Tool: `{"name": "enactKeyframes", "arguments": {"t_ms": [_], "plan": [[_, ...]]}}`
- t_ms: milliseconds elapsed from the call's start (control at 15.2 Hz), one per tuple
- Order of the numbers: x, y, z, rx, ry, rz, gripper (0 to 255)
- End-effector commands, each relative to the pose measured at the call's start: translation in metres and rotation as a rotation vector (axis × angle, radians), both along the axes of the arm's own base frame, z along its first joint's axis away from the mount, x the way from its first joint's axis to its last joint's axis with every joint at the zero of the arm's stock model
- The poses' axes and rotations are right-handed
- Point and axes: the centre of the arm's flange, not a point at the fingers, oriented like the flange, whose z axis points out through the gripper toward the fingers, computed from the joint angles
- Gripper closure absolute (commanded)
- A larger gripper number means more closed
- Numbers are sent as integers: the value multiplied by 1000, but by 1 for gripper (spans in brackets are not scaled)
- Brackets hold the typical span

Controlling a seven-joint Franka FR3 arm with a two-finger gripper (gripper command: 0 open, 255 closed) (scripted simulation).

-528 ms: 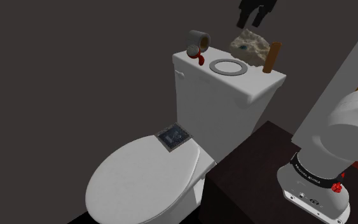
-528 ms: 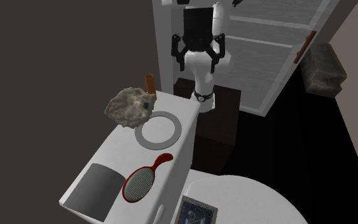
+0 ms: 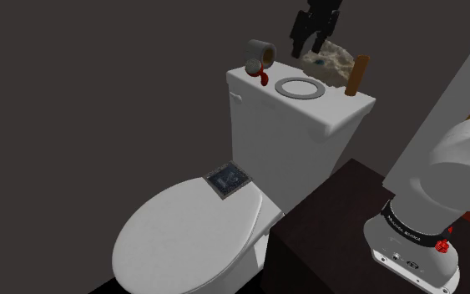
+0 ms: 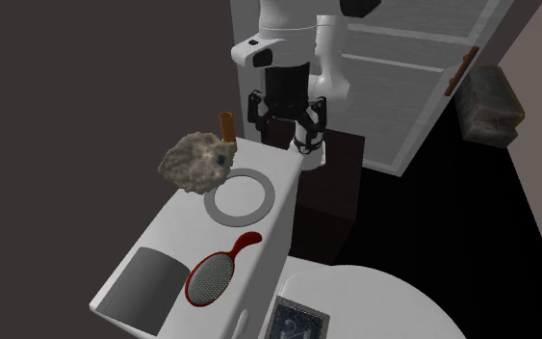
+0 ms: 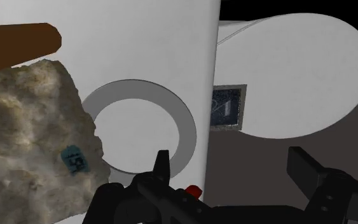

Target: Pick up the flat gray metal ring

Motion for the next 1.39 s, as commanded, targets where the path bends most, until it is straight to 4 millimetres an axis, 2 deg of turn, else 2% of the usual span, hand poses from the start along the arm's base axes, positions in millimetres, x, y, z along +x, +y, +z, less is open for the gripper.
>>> {"name": "enactKeyframes", "arguments": {"t_ms": [0,462,990,1122,1188,1320], "plan": [[21,-3,-22,-18,31,-1,0],[87,-11,-97,-76,139,-7,0],[88,-11,-138,-77,140,-7,0],[88,-11,-138,-77,140,-7,0],[89,-11,-138,-77,140,-7,255],[89,-11,-138,-77,140,-7,255]]}}
